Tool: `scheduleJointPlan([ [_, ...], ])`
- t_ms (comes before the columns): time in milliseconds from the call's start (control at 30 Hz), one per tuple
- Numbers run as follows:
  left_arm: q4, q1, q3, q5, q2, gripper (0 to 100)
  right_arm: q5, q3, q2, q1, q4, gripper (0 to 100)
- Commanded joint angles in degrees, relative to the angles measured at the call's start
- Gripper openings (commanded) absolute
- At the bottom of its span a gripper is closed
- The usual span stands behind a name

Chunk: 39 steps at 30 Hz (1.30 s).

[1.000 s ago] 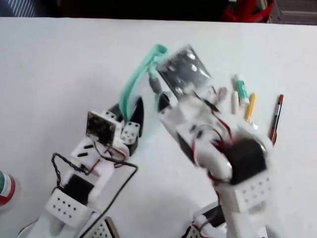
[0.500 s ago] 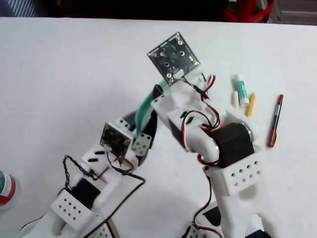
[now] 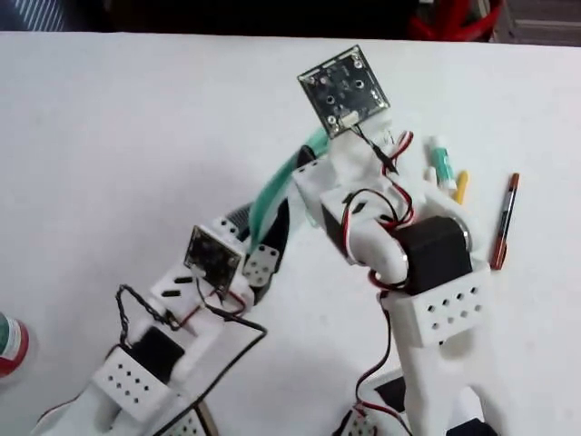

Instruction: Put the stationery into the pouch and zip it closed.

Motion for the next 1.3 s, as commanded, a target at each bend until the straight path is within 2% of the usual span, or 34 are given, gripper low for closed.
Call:
scheduleJointPlan([
  [0, -0.26, -0.57, -0.62, -0.26, -0.92, 2, -0.35, -0.53, 0.66, 3.12, -0.04, 17.3],
  [233, -0.18, -0.48, -0.62, -0.26, -0.92, 2, -2.64, -0.62, 5.23, 6.37, -0.22, 18.8],
  [467, -0.18, -0.57, -0.62, -0.26, -0.92, 2, -3.16, -4.40, 3.74, 6.20, 4.26, 1.8],
  [700, -0.18, -0.40, -1.14, -0.18, -1.01, 3, -3.08, -5.45, 6.90, 6.11, 4.79, 1.9],
  [967, 5.63, 1.63, -3.52, 0.09, -1.01, 8, -2.55, -5.54, 9.80, 5.76, 4.88, 1.9],
  [1133, 6.51, 2.59, -4.31, 0.53, -1.01, 11, 0.26, -5.54, 9.89, 0.57, 6.64, 1.9],
  [1267, 9.05, 1.01, -6.51, 5.27, -1.01, 13, 0.44, -5.54, 10.33, -1.10, 6.81, 1.9],
])
